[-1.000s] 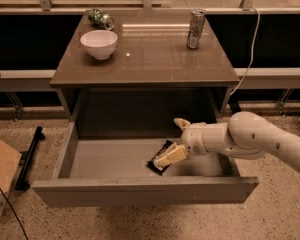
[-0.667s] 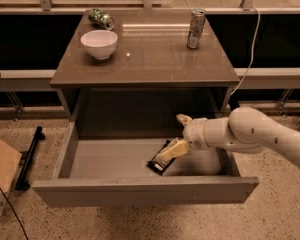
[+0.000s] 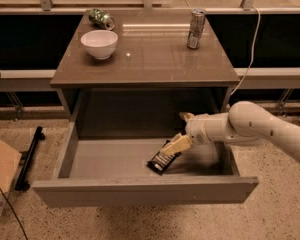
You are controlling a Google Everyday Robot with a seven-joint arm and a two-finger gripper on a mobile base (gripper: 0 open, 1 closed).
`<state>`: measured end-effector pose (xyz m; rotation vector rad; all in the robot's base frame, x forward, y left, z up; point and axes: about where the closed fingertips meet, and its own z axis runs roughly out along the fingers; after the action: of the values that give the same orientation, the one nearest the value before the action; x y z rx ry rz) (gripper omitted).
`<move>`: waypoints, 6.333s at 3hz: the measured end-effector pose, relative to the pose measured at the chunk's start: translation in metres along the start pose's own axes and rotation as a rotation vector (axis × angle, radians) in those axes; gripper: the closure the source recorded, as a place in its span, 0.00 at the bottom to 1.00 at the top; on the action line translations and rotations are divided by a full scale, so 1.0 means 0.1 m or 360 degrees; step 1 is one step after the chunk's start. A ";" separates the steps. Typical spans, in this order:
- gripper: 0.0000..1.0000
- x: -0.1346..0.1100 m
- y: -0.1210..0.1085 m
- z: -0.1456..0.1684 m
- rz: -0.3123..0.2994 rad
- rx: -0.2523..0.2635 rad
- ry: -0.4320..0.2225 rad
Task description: Pick rxbar chocolate from top drawer and place on counter
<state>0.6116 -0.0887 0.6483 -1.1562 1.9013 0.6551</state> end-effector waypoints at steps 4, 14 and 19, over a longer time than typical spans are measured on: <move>0.00 0.11 0.32 0.08 -0.0099 -0.0113 0.0115; 1.00 0.50 0.42 0.25 -0.0170 0.0097 0.0210; 0.06 0.48 0.42 0.23 -0.0170 0.0096 0.0210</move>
Offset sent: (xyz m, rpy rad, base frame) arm -0.0054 0.0050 -0.0023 -0.0375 0.0115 0.0476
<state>0.5698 -0.0750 0.5967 -1.2796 1.9395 0.4700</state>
